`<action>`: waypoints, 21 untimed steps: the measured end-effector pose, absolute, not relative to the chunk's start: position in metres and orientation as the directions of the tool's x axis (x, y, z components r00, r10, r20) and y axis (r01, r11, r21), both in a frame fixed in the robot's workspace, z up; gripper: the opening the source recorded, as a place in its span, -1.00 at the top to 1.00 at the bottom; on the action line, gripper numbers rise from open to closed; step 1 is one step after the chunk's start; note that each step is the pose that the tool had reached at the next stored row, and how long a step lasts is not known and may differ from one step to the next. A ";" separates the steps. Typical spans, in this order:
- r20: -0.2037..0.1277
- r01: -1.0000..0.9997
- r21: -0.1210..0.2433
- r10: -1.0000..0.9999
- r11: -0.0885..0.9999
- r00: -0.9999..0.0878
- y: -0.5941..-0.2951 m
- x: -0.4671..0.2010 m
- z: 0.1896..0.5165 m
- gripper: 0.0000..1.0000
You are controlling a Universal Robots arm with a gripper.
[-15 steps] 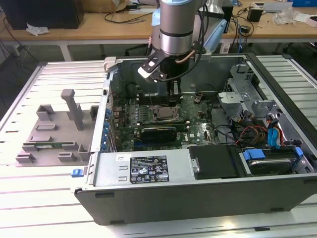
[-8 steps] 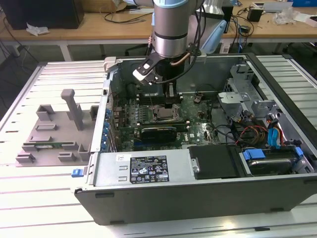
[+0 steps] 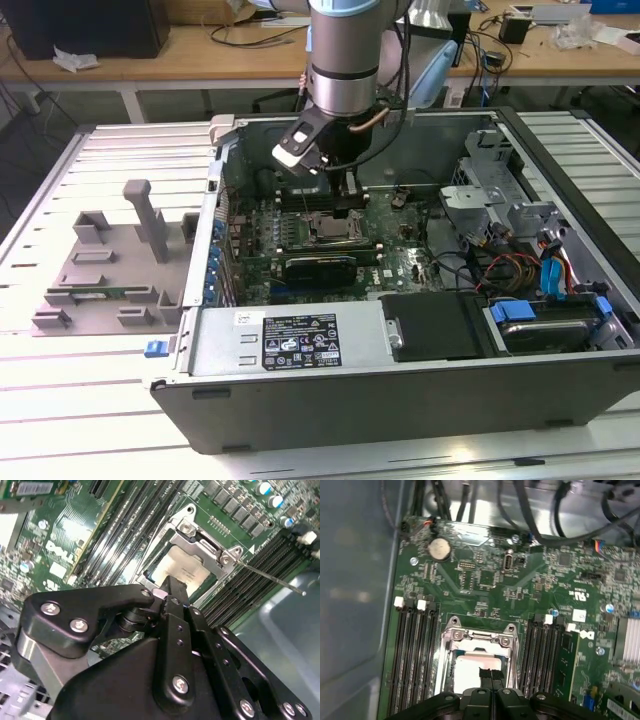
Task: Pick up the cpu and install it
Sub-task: 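Close the cpu cover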
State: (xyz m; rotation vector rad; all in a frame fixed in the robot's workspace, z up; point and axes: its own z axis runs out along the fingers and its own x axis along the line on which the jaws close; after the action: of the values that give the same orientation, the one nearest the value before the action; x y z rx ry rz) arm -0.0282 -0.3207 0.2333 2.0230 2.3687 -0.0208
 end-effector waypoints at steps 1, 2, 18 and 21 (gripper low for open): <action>-0.029 0.985 0.007 0.984 0.174 -0.174 -0.321 -0.028 0.233 0.79; -0.029 0.979 0.007 0.979 0.204 -0.204 -0.321 -0.028 0.233 0.79; -0.031 0.840 0.006 0.840 0.542 -0.542 -0.321 -0.028 0.233 0.79; -0.031 0.803 0.006 0.803 0.595 -0.595 -0.321 -0.028 0.233 0.79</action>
State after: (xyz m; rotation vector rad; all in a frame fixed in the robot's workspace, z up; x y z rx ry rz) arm -0.0282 -0.3207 0.2333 1.3994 2.7784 -0.0137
